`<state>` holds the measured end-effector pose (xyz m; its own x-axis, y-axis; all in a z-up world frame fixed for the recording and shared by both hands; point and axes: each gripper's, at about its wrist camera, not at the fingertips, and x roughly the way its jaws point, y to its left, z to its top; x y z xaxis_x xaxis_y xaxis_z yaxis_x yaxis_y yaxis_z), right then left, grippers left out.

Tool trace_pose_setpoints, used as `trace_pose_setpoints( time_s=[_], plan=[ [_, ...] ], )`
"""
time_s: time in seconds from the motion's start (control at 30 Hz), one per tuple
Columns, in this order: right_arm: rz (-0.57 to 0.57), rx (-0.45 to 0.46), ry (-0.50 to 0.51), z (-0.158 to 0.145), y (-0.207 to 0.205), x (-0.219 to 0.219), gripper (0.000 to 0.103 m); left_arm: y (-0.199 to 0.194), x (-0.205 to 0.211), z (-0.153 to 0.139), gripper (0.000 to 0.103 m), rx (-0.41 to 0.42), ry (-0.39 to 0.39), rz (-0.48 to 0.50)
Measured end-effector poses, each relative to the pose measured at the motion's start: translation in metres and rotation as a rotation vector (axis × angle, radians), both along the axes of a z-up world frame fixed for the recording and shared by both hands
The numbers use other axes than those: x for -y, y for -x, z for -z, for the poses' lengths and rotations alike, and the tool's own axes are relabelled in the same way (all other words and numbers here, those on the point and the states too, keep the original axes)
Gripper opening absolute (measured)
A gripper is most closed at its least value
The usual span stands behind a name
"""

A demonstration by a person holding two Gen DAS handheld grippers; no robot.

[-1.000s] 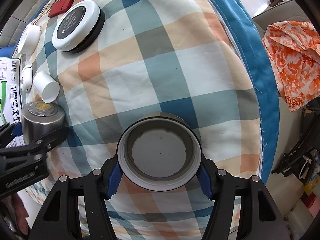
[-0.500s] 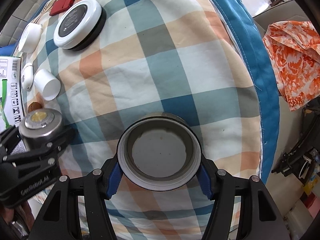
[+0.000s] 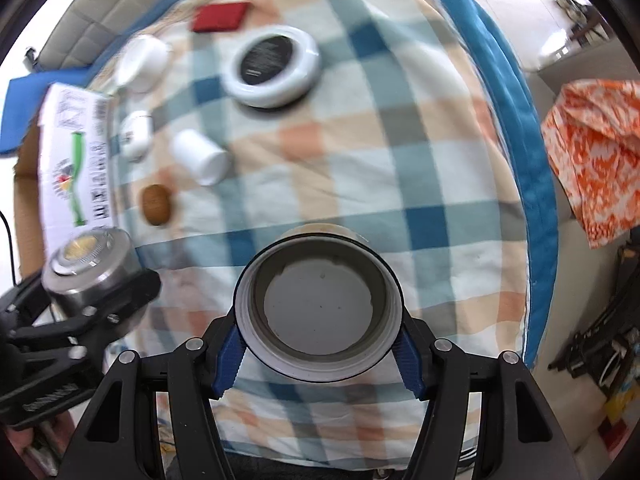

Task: Organize rigid objects
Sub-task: 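Lift the silver tin with the left tool while the right tool lifts the jar lid, then lower the tin and jar lid into the box and open both tools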

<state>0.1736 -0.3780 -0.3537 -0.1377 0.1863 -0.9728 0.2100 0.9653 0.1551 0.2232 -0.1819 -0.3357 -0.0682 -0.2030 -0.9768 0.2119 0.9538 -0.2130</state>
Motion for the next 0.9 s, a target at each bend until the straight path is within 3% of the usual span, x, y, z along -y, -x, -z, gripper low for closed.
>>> trace_pose_setpoints(
  time_s=[0.07, 0.27, 0.53, 0.77, 0.9],
  plan=[
    [-0.025, 0.025, -0.001, -0.015, -0.01, -0.018, 0.066, -0.005, -0.023, -0.03, 0.072, 0.045, 0.011, -0.032],
    [-0.086, 0.106, -0.016, -0.057, -0.045, -0.091, 0.066, -0.038, -0.083, -0.069, 0.072, 0.144, 0.013, -0.136],
    [-0.149, 0.169, 0.011, -0.081, -0.098, -0.21, 0.066, -0.068, -0.181, -0.071, 0.072, 0.18, -0.055, -0.211],
    [-0.19, 0.18, 0.034, -0.073, -0.133, -0.286, 0.066, -0.092, -0.252, -0.065, 0.072, 0.166, -0.076, -0.249],
    [-0.198, 0.157, 0.03, -0.052, -0.148, -0.316, 0.066, -0.112, -0.283, -0.047, 0.072, 0.139, -0.066, -0.274]
  ],
)
